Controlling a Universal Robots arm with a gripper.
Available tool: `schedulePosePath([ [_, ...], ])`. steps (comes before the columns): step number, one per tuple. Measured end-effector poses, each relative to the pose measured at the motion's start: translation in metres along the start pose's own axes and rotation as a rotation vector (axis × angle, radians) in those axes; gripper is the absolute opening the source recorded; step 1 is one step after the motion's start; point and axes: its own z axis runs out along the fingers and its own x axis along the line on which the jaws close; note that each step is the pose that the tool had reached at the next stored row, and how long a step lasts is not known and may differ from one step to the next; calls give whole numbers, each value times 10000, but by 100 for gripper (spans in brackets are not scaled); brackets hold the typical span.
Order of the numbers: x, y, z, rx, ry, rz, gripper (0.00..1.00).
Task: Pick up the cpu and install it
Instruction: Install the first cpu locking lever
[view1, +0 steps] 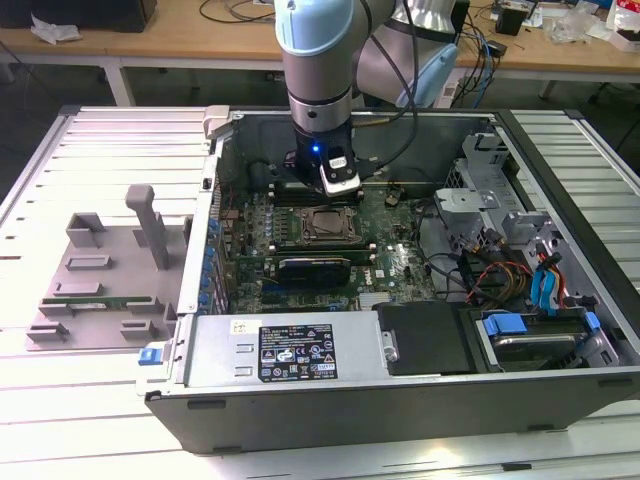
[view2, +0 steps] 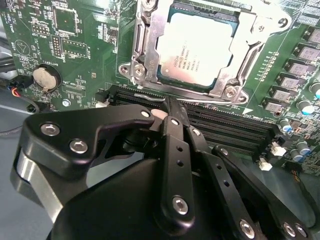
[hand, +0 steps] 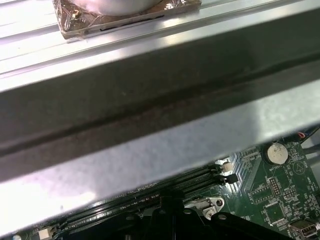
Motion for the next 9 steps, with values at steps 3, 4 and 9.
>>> schedulePosePath([
  [3, 0, 4, 4, 42, -16, 4, 11],
  [4, -1, 5, 5, 51, -18, 7, 11],
  [9, -21, 11, 9, 80, -24, 15, 11],
])
